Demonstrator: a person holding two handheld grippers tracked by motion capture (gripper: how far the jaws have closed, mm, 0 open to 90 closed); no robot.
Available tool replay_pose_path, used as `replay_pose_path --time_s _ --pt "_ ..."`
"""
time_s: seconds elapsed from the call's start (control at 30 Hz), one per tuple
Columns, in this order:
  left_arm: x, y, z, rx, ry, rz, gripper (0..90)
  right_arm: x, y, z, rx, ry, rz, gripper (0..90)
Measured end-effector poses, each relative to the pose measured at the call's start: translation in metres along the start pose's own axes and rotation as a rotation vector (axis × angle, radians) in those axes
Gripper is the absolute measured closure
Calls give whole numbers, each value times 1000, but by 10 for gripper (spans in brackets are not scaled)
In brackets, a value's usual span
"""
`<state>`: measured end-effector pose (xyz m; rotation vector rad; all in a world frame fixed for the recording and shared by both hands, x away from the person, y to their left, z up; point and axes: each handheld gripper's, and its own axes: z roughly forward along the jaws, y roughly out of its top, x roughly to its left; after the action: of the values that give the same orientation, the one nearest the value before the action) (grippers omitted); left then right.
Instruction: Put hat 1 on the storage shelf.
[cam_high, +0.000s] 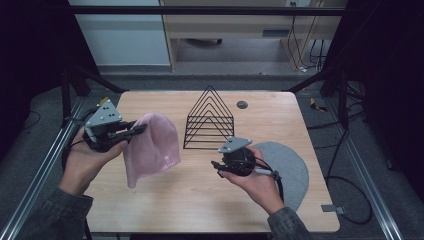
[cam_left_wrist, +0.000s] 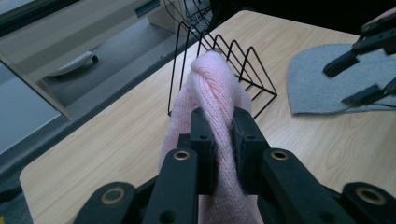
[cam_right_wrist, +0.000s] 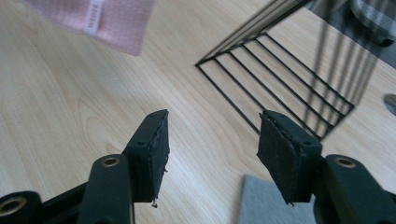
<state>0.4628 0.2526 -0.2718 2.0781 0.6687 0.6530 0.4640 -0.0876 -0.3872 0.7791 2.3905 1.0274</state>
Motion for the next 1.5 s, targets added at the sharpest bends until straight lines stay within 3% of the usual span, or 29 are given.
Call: replay_pose_path --time_s 0.27,0.37,0.57,0.6,0.63,0.67,0.7,0.73,0.87,0.9,1.13,1.5 --pt "-11 8 -4 -12 -29 14 805 14 16 27 1 71 -28 438" --pt "-16 13 -8 -25 -45 25 804 19 26 36 -14 130 -16 419" --pt "-21 18 -6 -38 -67 27 804 20 40 48 -29 191 -8 391" --pt "-22 19 -5 -40 -70 31 804 19 44 54 -37 230 4 414" --pt "-22 19 -5 -40 -70 31 804 19 44 54 -37 230 4 414" --pt "-23 19 -4 -42 -72 33 804 19 46 57 -38 244 4 461" --pt "-22 19 -3 -43 -73 32 803 22 48 60 -40 269 -17 569" --pt "-22 19 -2 -45 -71 30 803 22 48 60 -40 269 -17 569" --pt "-16 18 1 -41 -70 23 803 23 48 56 -38 273 -39 792" --pt "-14 18 2 -42 -69 16 802 22 47 54 -46 274 -40 806" --pt "-7 20 10 -63 -79 -28 799 12 42 35 -60 270 -25 824" --pt "1 41 23 -63 -99 -14 798 -3 41 17 -65 274 -19 836"
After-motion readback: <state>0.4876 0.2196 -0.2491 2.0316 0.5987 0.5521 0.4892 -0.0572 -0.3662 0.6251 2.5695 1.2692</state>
